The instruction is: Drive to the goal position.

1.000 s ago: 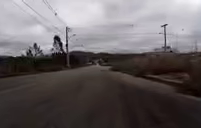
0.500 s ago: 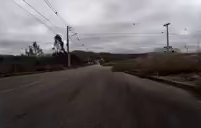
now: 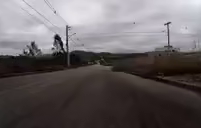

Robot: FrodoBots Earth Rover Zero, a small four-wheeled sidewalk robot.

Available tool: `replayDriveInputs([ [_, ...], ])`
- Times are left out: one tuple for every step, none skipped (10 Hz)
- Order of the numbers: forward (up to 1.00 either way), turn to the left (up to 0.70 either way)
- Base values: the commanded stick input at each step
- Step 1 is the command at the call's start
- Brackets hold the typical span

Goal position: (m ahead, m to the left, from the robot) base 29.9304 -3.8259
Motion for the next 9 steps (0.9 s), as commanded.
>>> replayDriveInputs([
  [0.7,0.0],
  [0.7,0.0],
  [0.7,0.0],
  [0.7,0.0],
  [0.7,0.0],
  [0.7,0.0],
  [0.7,0.0],
  [0.7,0.0],
  [0.7,0.0],
])
